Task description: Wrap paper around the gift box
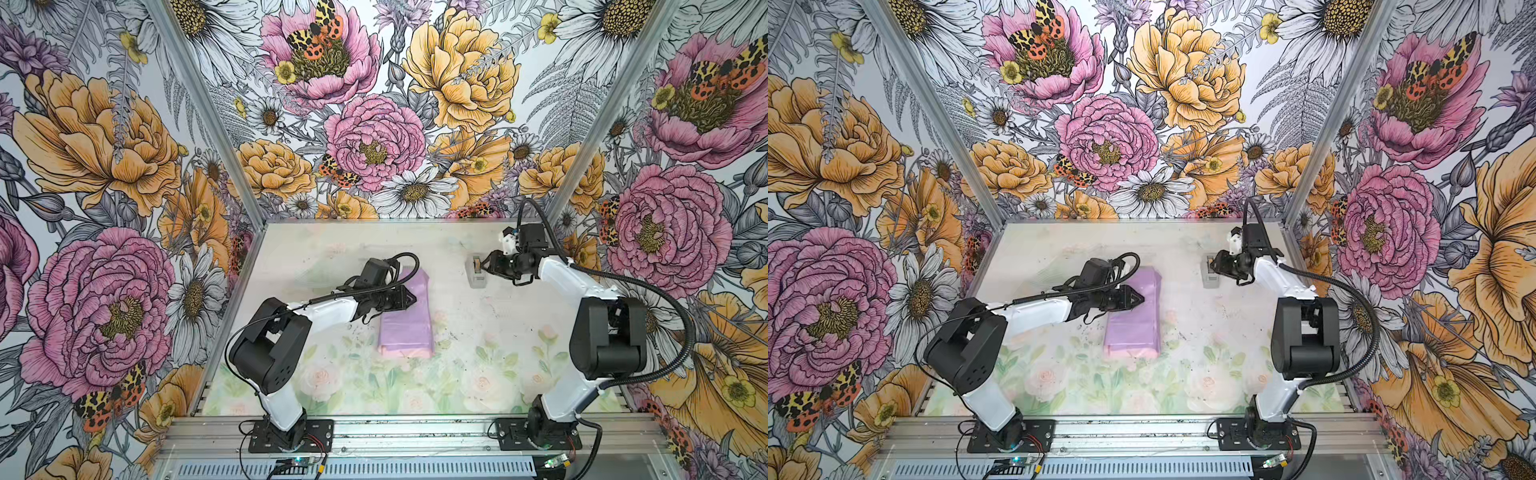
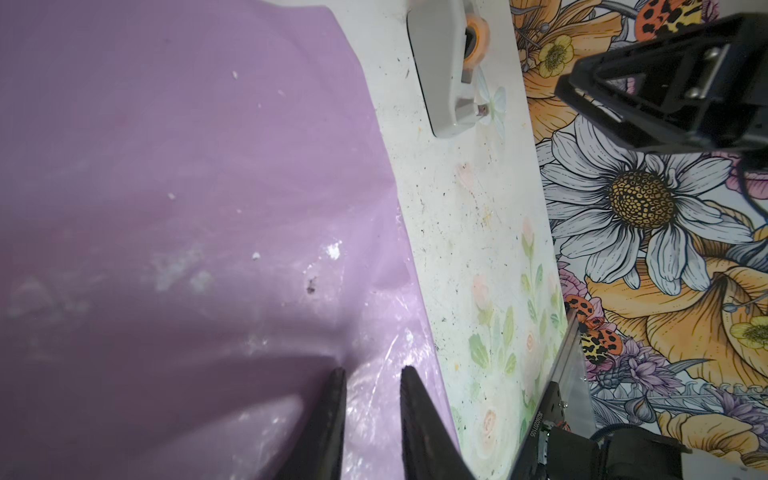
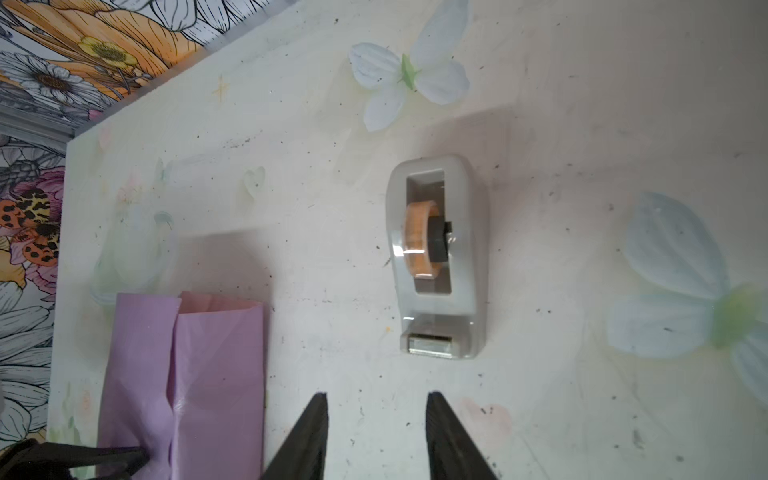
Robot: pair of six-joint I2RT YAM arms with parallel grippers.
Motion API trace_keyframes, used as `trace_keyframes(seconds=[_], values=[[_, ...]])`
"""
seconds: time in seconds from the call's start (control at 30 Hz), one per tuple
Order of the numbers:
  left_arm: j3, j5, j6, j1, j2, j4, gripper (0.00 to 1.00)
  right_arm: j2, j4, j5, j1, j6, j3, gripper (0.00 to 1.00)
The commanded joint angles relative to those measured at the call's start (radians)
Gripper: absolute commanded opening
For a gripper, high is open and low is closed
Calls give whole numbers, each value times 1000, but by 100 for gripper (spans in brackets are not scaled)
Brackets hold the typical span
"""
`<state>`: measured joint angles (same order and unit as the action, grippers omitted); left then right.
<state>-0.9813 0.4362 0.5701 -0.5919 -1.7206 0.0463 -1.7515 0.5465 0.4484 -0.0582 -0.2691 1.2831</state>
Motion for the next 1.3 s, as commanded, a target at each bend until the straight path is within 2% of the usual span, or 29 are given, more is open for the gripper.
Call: trace_keyframes(seconds=[0.0,0.2,0.37,0.8,1.27], values=[[44,-22,8,-3,-11,78,26,-62,26,93,-48,122,57,39],[33,-17,7,0,-17,84,26,-185,50,243,-84,201,122,36],[31,-15,7,2,-20,91,25,-264,81,310,-89,236,171,35],[20,-13,7,3,-31,90,26,-392,176,370,-98,304,255,34],[15,-14,2,4,-36,91,26,-504,355,455,-100,418,356,28]])
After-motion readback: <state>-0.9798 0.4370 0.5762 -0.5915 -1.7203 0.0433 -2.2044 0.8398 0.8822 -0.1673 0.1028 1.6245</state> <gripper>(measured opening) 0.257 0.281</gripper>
